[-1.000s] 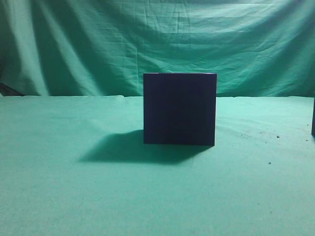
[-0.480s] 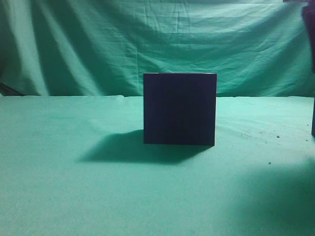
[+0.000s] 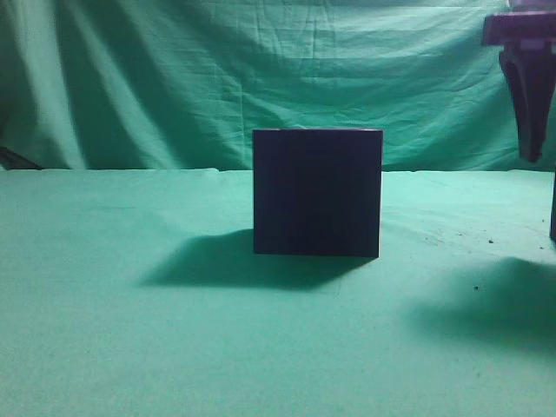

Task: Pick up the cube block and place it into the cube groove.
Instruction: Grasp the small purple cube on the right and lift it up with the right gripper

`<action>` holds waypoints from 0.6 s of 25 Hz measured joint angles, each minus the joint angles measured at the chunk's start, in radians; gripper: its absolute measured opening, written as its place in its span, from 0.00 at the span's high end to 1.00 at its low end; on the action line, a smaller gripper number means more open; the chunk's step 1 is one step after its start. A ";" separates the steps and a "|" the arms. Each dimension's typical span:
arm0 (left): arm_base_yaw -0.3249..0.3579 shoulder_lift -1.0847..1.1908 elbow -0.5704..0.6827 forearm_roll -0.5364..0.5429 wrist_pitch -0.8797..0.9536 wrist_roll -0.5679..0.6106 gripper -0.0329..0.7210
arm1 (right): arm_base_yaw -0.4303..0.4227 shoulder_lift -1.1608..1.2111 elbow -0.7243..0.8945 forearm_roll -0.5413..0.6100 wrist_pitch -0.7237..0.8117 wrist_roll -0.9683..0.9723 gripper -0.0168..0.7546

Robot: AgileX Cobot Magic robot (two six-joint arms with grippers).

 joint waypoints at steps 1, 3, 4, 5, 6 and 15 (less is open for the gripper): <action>0.000 0.000 0.000 0.000 0.000 0.000 0.96 | 0.000 0.010 0.000 0.000 -0.002 0.007 0.16; 0.000 0.000 0.000 0.000 0.000 0.000 0.96 | 0.000 0.031 0.000 -0.002 -0.002 0.013 0.16; 0.000 0.000 0.000 0.000 0.000 0.000 0.96 | 0.000 0.038 0.000 -0.005 -0.002 0.028 0.16; 0.000 0.000 0.000 0.000 0.000 0.000 0.96 | 0.000 0.047 0.000 -0.007 -0.004 0.036 0.16; 0.000 0.000 0.000 0.000 0.000 0.000 0.96 | 0.000 0.054 0.000 -0.014 -0.006 0.041 0.16; 0.000 0.000 0.000 0.000 0.000 0.000 0.96 | 0.000 0.087 -0.002 -0.031 -0.005 0.073 0.41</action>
